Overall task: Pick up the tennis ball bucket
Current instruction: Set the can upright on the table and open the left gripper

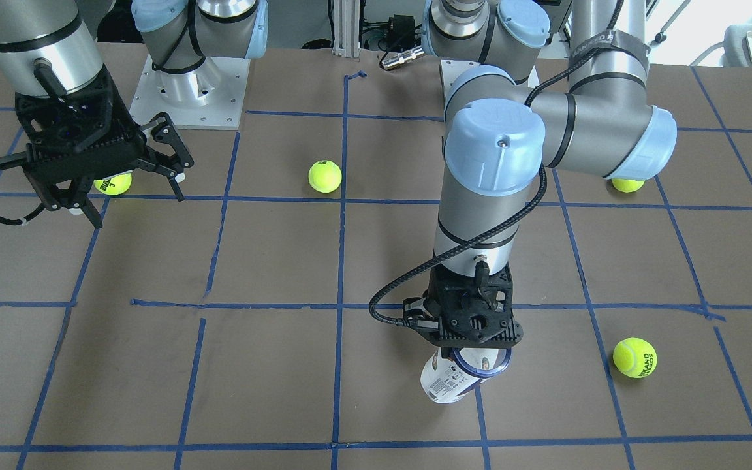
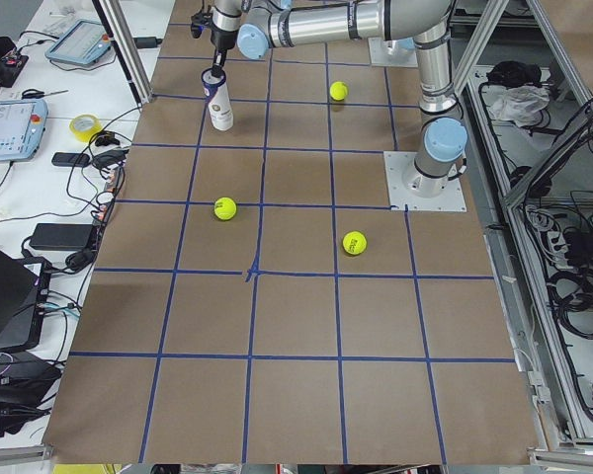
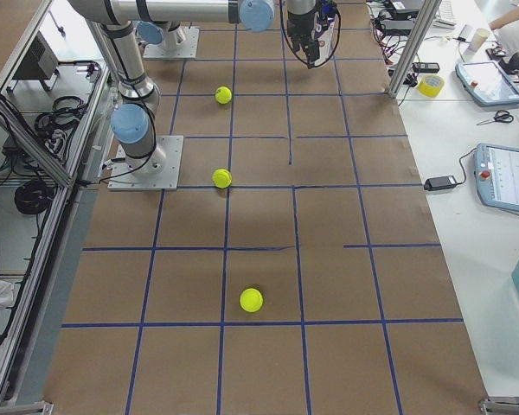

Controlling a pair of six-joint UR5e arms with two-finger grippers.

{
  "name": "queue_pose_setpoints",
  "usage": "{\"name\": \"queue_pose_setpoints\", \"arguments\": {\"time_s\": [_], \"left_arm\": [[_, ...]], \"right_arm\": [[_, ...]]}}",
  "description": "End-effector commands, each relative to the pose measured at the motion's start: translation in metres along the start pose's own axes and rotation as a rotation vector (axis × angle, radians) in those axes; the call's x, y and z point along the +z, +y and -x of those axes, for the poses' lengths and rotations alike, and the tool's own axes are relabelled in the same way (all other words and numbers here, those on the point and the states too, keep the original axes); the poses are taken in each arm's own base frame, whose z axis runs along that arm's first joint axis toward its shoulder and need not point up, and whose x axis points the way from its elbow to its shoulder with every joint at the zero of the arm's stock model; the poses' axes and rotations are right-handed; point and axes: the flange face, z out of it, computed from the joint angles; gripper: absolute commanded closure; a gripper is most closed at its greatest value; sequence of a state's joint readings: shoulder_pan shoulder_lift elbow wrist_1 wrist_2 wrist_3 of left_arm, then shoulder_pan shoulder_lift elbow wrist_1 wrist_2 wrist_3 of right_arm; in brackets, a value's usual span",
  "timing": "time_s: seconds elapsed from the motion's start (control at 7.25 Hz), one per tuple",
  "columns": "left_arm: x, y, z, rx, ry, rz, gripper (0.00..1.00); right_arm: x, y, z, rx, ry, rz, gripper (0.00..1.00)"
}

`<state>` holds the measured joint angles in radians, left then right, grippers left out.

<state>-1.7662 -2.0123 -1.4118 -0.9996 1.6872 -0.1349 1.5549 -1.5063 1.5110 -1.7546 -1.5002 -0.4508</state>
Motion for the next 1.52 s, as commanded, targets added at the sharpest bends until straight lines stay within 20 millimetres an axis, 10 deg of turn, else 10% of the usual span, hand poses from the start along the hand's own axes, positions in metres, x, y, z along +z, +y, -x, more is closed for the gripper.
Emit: {"name": "queue_pose_setpoints", "arguments": {"time_s": [0.0, 0.28, 0.83, 1.38], "left_arm": [[0.013, 0.01, -0.01, -0.001, -0.003, 0.015, 1.0], [0.02, 0.015, -0.013, 0.007, 0.003, 0.042, 0.86], [0.015, 0.017, -0.018, 0.007, 0.045, 0.05, 0.01], [-0.074, 0.016, 0.001, 0.007, 0.025, 0.163, 0.0]], "right_arm": [[0.0, 0.0, -0.001, 0.002, 0.0, 0.001, 0.0], [0.0, 0.0, 0.0, 0.001, 0.0, 0.001, 0.0], [0.0, 0.0, 0.0, 0.001, 0.0, 0.001, 0.0], [0.0, 0.0, 0.0, 0.001, 0.0, 0.001, 0.0]]}}
